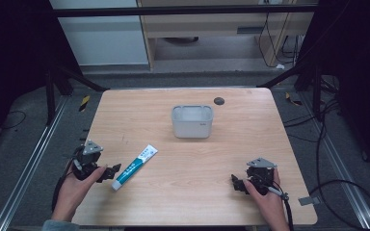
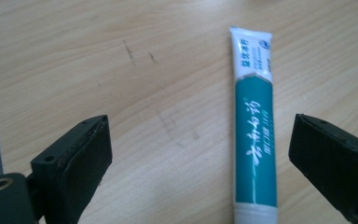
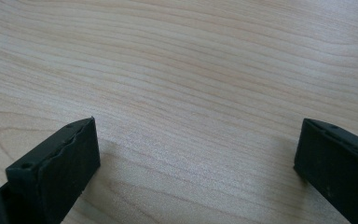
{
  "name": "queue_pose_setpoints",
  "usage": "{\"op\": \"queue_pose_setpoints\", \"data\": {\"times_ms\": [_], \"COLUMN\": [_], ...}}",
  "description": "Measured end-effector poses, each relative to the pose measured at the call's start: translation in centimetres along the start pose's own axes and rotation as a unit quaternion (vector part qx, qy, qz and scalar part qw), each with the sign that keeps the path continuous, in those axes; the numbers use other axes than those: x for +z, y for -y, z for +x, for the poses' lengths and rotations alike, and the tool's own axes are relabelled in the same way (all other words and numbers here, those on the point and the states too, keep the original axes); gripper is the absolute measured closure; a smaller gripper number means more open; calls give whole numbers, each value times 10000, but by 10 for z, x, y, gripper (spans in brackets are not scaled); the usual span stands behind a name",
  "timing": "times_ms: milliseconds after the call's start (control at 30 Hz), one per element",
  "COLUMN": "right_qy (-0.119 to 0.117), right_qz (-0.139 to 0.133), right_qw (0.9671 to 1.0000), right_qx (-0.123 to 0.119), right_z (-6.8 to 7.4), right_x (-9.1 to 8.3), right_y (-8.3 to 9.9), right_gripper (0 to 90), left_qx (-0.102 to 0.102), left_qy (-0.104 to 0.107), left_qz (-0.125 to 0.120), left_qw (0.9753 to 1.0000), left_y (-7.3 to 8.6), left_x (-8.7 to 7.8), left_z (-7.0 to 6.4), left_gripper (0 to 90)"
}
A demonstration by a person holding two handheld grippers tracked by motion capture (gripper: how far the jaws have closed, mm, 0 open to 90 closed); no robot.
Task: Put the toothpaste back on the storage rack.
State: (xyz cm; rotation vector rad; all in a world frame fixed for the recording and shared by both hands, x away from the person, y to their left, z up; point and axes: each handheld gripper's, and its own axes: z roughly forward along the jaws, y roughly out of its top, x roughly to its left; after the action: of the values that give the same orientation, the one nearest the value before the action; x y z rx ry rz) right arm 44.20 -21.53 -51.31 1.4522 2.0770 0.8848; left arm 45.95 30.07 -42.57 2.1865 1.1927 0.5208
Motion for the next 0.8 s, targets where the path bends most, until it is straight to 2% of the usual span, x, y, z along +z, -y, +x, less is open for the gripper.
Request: {"op": "queue_pose_setpoints", "data": {"times_ms": [33, 100, 200, 300, 367, 400, 500, 600, 667, 700, 800], "right_qy": [0, -34, -73, -74, -74, -81, -81, -72, -79, -73, -78], "right_qz": [0, 2, -3, -15, -15, -10, -10, -12, -12, -10, -11], "right_qw": [10000, 10000, 10000, 9999, 9999, 9999, 10000, 10000, 10000, 10000, 10000], "right_qx": [0, 3, -39, -74, -76, -59, -56, -62, -58, -61, -58], "right_z": [0, 0, 0, 0, 0, 0, 0, 0, 0, 0, 0], "right_x": [0, 0, 0, 0, 0, 0, 0, 0, 0, 0, 0], "right_y": [0, 0, 0, 0, 0, 0, 0, 0, 0, 0, 0], "right_gripper": [4, 3, 4, 4, 3, 4, 4, 3, 4, 4, 3], "left_qx": [0, -115, -59, 171, 234, 337, 439, 703, 884, 999, 1196], "left_qy": [0, 229, 272, 312, 303, 266, 276, 352, 442, 481, 439], "left_qz": [0, 55, 121, 285, 269, 150, 196, 394, 613, 768, 1027], "left_qw": [10000, 9997, 9995, 9990, 9989, 9990, 9985, 9961, 9932, 9909, 9865], "left_y": [0, -3, -5, -13, -15, -20, -25, -32, -34, -36, -38], "left_x": [0, 3, 5, 7, 6, 3, 3, 6, 11, 15, 21], "left_z": [0, -5, -9, -13, -15, -18, -20, -26, -30, -33, -36], "left_gripper": [46, 46, 45, 48, 77, 99, 91, 85, 91, 90, 77]}}
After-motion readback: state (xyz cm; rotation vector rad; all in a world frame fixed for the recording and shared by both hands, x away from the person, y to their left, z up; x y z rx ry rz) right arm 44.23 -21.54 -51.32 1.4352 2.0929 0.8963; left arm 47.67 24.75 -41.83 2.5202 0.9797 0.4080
